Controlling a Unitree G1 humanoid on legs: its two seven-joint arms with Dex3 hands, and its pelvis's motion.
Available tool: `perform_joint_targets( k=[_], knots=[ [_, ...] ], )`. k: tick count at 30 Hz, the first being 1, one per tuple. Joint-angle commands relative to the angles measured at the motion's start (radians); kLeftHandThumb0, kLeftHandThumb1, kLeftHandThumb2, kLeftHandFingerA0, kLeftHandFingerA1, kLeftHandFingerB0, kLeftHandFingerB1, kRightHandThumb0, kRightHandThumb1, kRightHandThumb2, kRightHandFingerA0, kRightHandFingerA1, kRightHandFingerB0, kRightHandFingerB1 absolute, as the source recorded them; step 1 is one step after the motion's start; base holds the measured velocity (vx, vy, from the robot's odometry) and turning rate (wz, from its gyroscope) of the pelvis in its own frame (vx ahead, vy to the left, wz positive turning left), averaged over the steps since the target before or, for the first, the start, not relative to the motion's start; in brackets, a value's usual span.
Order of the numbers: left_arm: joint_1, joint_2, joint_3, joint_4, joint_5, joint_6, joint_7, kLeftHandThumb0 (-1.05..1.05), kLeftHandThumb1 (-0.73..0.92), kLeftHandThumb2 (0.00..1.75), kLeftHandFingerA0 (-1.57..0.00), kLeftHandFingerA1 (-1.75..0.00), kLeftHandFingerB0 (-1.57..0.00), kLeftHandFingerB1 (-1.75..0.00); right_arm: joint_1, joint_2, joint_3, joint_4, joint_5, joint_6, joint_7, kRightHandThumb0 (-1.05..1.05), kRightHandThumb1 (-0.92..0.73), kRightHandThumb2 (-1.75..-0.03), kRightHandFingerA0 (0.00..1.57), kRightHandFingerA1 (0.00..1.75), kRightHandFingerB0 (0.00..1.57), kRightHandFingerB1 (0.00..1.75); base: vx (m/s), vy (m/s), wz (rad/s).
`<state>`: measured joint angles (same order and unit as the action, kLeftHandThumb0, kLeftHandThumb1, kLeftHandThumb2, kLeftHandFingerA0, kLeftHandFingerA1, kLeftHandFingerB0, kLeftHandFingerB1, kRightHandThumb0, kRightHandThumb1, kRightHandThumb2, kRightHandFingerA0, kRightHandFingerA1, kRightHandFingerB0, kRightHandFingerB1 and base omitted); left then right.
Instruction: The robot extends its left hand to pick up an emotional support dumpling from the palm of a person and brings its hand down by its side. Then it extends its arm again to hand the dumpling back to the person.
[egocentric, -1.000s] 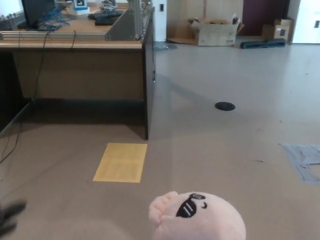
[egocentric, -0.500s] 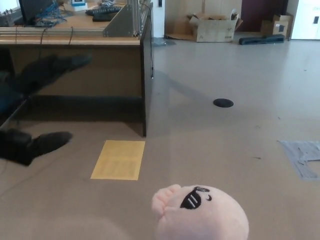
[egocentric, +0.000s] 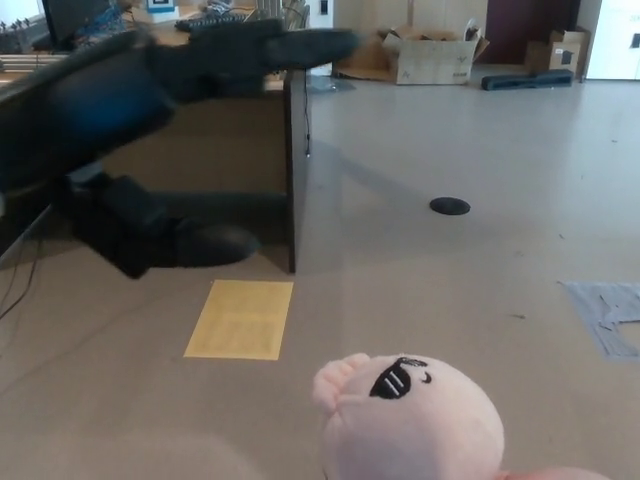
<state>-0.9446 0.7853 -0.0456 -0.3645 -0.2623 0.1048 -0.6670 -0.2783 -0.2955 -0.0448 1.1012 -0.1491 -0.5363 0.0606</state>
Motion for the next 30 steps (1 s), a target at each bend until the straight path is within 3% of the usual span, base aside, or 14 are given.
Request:
perform_joint_targets(
  k=[1,2,5,13,14,15,16,19,30],
  knots=[
    [-0.071,0.029,-0.076,-0.122,-0.118,0.198,-0.152,-0.89,0.51,0.95,-0.02,-0.15,-0.13,-0.11,-0.007,-0.040,0.001,0.014,0.000,-0.021,0.008,-0.80,-0.78,-0.64,0.45,0.38,0.35,0.33,0.00,0.000,0.00],
    [-0.071,0.033,-0.080,-0.138,-0.120,0.202,-0.158,-1.00,0.59,0.99,-0.04,-0.10,-0.16,-0.05,-0.009,-0.041,0.004,0.016,-0.004,-0.022,0.005,-0.81,-0.79,-0.64,0.45,0.38,0.35,0.32,0.00,0.000,0.00],
    [-0.070,0.048,-0.083,-0.177,-0.138,0.207,-0.195,-1.03,0.63,1.02,-0.07,-0.08,-0.15,-0.03,-0.012,-0.042,0.009,0.017,-0.008,-0.020,0.003,-0.81,-0.79,-0.65,0.45,0.38,0.35,0.33,0.00,0.000,0.00],
    [-0.086,0.072,-0.123,-0.252,-0.211,0.314,-0.278,-1.03,0.61,1.01,-0.06,-0.01,-0.13,0.00,-0.011,-0.041,0.022,0.020,-0.013,-0.022,-0.005,-0.82,-0.79,-0.65,0.46,0.39,0.35,0.33,0.00,0.000,0.00],
    [-0.084,0.074,-0.125,-0.255,-0.214,0.321,-0.283,-1.01,0.59,1.00,-0.05,0.00,-0.13,0.00,-0.012,-0.042,0.023,0.019,-0.011,-0.020,-0.004,-0.87,-0.67,-0.76,0.43,0.43,0.32,0.37,0.00,0.000,0.00],
    [-0.082,0.075,-0.125,-0.259,-0.218,0.331,-0.286,-1.01,0.59,1.00,-0.05,0.00,-0.13,0.00,-0.014,-0.042,0.023,0.018,-0.010,-0.018,-0.003,-0.87,-0.67,-0.76,0.43,0.43,0.32,0.37,0.00,0.000,0.00],
    [-0.078,0.083,-0.134,-0.271,-0.221,0.351,-0.294,-0.97,0.55,0.99,-0.04,0.00,-0.10,-0.02,-0.016,-0.040,0.018,0.015,0.001,-0.017,0.007,-0.81,-0.78,-0.64,0.46,0.39,0.36,0.33,0.00,0.000,0.00],
    [-0.083,0.101,-0.154,-0.291,-0.222,0.390,-0.313,-0.93,0.51,0.98,-0.02,0.00,-0.06,-0.03,-0.019,-0.038,0.013,0.012,0.013,-0.013,0.022,-0.80,-0.77,-0.64,0.45,0.39,0.35,0.33,0.00,0.000,0.00],
    [-0.082,0.055,-0.249,-0.289,-0.095,0.359,-0.299,-0.91,0.48,0.95,0.00,0.00,-0.01,-0.03,-0.022,-0.032,0.023,-0.004,-0.002,-0.001,0.004,-0.77,-0.78,-0.64,0.46,0.39,0.37,0.33,0.00,0.000,0.00]
  ],
)
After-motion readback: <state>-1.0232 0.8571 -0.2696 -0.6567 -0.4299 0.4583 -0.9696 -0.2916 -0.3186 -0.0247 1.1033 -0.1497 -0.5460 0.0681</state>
